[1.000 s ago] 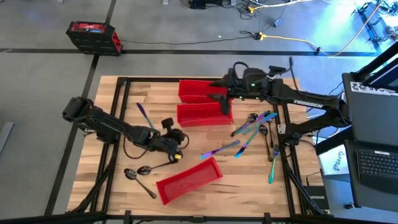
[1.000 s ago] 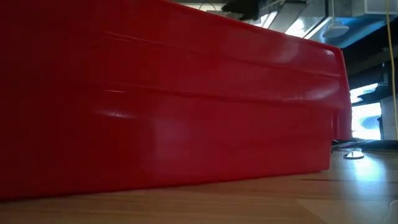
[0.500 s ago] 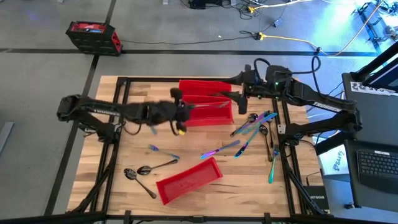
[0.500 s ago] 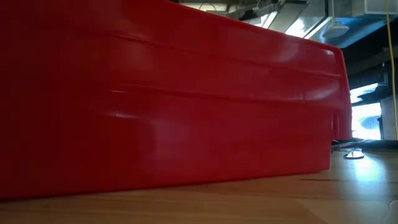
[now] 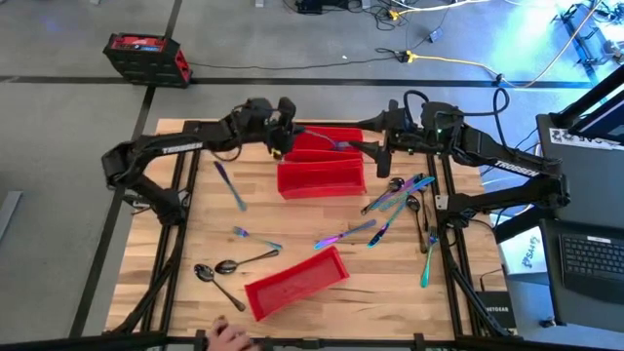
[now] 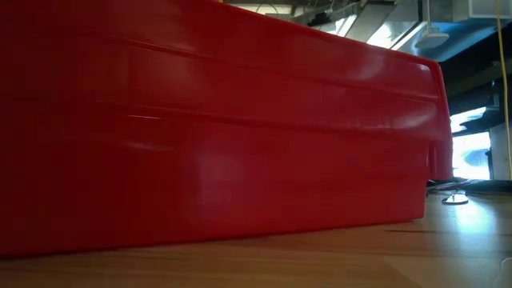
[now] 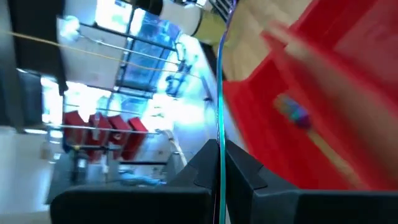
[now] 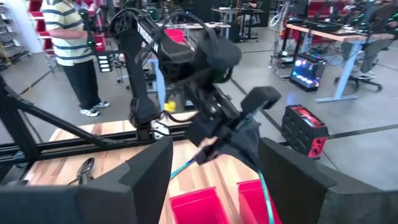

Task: Sort silverware
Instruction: Put the purple fork into the top red bin

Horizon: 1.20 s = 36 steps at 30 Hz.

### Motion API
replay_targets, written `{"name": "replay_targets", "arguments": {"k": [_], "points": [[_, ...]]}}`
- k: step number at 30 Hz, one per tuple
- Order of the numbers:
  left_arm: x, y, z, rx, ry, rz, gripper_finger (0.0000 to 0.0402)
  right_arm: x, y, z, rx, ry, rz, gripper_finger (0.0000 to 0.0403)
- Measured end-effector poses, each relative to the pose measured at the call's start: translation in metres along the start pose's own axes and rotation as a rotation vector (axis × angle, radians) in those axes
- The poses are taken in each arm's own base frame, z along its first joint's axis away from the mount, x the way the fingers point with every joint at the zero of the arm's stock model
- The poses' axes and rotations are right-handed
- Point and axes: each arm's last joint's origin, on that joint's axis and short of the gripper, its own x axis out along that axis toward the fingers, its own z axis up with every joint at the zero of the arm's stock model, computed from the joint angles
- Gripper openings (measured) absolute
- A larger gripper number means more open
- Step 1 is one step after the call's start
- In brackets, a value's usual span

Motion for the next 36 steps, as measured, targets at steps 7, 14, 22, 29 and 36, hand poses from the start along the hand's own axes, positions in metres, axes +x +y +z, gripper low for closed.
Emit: {"name": "replay_targets", "arguments": {"k": [7, 14, 22, 29, 36], "points": [[0.053, -0.020, -0.035, 0.214, 0.075, 0.069, 0.0000, 0.000, -0.002, 0.000, -0.004, 0.000, -0.055, 0.0220], [0.082, -0.041, -0.052, 0.203, 0.164, 0.089, 0.0000, 0.000, -0.002, -0.004, -0.003, 0.037, -0.056, 0.0220], [0.085, -0.050, -0.045, 0.232, 0.199, 0.035, 0.0000, 0.000, -0.003, -0.008, -0.024, 0.076, -0.089, 0.0220], [0.086, -0.052, -0.030, 0.304, 0.165, 0.035, 0.0000, 0.000, -0.003, -0.009, -0.029, 0.096, -0.089, 0.0220], [0.086, -0.054, -0.023, 0.315, 0.147, 0.036, 0.0000, -0.001, -0.003, -0.013, -0.029, 0.131, -0.089, 0.0220]]}}
